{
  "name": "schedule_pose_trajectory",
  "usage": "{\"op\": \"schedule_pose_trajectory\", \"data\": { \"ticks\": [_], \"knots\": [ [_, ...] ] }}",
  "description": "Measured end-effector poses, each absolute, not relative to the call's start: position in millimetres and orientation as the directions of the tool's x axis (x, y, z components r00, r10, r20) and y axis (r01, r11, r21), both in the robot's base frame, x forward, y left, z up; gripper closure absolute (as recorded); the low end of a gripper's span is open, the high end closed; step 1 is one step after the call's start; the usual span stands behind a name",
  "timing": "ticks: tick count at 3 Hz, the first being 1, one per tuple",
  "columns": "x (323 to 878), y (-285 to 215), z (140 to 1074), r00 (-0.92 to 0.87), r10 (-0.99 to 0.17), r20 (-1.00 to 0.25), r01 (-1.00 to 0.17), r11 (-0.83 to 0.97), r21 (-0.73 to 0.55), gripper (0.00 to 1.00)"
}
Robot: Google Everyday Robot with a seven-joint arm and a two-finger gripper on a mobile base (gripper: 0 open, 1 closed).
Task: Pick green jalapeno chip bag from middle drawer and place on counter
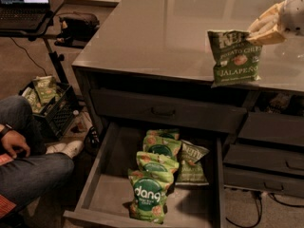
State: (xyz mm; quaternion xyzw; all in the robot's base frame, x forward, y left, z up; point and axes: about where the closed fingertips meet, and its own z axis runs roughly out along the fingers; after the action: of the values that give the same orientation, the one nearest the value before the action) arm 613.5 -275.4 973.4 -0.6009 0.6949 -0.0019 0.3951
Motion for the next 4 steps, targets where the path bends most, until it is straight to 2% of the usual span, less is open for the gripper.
{"op": "schedule_pose_trajectory", "data": {
  "ticks": [4],
  "knots": [
    [693, -247, 988, 0.071, -0.878, -0.473, -0.858, 0.188, -0.478, 1.00]
  ]
}}
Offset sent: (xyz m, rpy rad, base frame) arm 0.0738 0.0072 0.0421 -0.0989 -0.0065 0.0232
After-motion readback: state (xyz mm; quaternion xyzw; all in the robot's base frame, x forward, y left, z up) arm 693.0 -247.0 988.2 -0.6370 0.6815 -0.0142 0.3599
